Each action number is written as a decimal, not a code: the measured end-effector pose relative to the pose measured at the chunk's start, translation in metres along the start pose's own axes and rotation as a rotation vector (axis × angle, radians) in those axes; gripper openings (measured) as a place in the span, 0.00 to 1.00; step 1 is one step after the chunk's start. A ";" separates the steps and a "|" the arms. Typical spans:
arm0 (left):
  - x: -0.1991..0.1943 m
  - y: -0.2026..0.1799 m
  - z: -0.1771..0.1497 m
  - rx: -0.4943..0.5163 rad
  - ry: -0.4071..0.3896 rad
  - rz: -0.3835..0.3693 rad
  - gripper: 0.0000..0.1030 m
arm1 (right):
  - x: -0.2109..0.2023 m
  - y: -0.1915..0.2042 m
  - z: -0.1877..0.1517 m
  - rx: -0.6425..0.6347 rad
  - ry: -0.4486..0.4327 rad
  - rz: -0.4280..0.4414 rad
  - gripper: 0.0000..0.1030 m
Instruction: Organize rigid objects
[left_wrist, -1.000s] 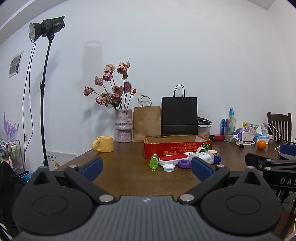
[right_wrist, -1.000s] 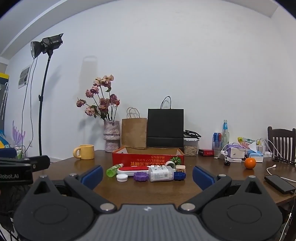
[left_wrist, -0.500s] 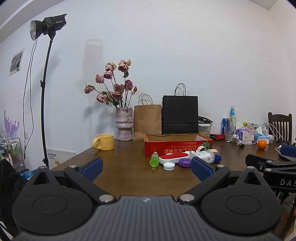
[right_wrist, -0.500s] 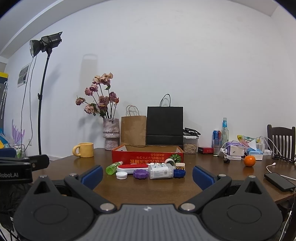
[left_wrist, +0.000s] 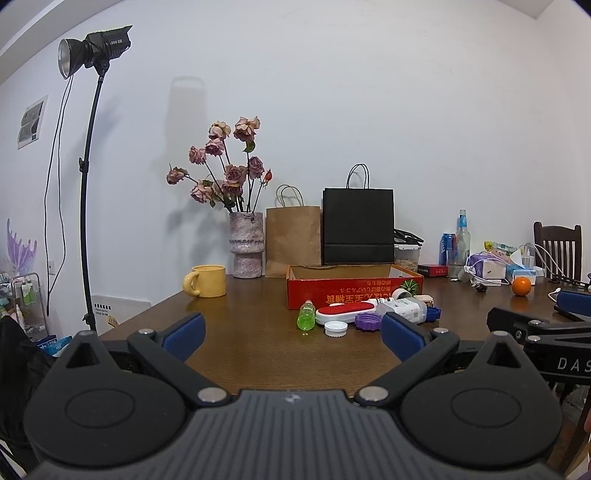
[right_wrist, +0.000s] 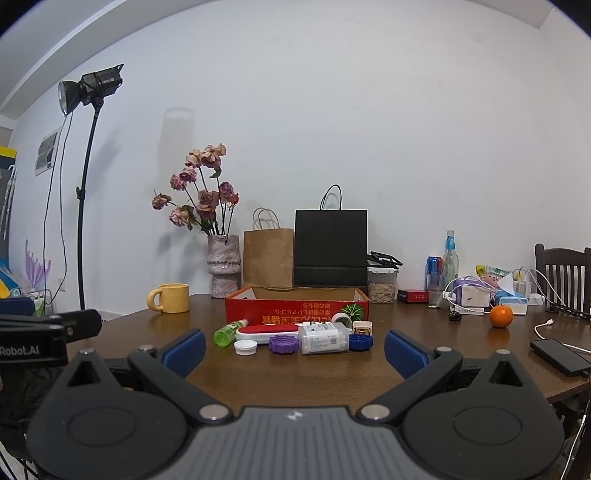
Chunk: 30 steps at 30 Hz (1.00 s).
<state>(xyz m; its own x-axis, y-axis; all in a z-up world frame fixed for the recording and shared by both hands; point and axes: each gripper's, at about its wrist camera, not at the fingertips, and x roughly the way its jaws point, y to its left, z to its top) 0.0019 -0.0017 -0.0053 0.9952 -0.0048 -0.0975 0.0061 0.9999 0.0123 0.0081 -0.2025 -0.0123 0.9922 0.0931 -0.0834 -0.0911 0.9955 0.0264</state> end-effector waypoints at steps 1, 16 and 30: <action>0.000 0.000 0.001 -0.001 0.001 0.000 1.00 | 0.000 0.000 0.000 0.000 0.000 0.000 1.00; 0.002 0.004 0.004 0.004 0.014 -0.015 1.00 | 0.000 -0.001 0.000 0.006 0.007 -0.001 1.00; 0.001 0.001 0.004 0.013 0.004 -0.008 1.00 | 0.000 -0.001 0.002 0.002 0.000 -0.003 1.00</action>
<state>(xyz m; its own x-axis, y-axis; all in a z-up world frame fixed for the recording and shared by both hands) 0.0033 -0.0007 -0.0015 0.9947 -0.0132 -0.1016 0.0158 0.9996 0.0243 0.0079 -0.2035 -0.0099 0.9924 0.0901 -0.0834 -0.0880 0.9957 0.0278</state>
